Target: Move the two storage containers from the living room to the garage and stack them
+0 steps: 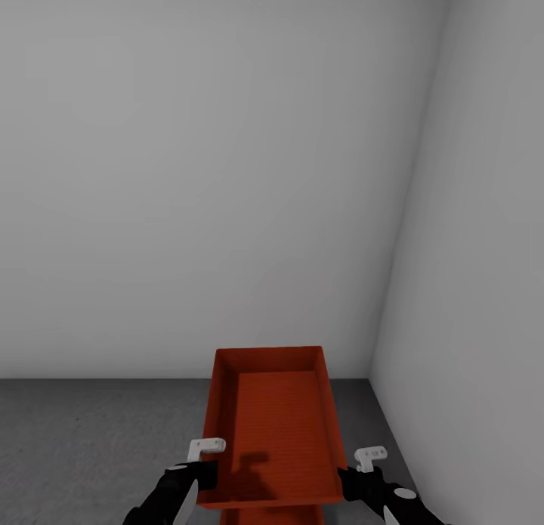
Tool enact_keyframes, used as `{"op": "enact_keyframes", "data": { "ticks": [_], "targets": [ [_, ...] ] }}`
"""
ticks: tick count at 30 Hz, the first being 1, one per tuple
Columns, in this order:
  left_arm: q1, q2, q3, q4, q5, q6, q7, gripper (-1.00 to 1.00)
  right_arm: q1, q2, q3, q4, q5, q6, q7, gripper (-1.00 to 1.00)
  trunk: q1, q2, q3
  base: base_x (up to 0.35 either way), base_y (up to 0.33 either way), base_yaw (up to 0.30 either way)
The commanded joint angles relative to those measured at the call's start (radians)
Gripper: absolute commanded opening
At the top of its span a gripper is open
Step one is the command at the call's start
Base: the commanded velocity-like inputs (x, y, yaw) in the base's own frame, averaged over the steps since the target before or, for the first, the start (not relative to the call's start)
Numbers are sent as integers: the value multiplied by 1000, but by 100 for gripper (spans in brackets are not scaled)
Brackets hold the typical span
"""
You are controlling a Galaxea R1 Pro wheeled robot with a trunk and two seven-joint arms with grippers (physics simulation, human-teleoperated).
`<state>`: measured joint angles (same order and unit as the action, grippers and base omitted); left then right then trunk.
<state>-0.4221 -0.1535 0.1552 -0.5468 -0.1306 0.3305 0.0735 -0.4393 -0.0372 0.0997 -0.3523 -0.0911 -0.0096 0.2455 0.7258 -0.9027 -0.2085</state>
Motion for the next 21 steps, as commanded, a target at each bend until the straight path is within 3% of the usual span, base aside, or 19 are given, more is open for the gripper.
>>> {"op": "enact_keyframes", "data": {
  "ticks": [1, 21],
  "targets": [
    [-1, -3, 15, -8, 14, -24, 2, -100, 1, 11, 22, 3, -9, -1, 17, -100, 4, -8, -5, 0, 0, 0],
    [-1, -3, 17, -8, 13, -48, 5, -100, 1, 11, 21, 3, -10, -1, 17, -100, 81, -148, -93, 0, 0, 0]
  ]
}}
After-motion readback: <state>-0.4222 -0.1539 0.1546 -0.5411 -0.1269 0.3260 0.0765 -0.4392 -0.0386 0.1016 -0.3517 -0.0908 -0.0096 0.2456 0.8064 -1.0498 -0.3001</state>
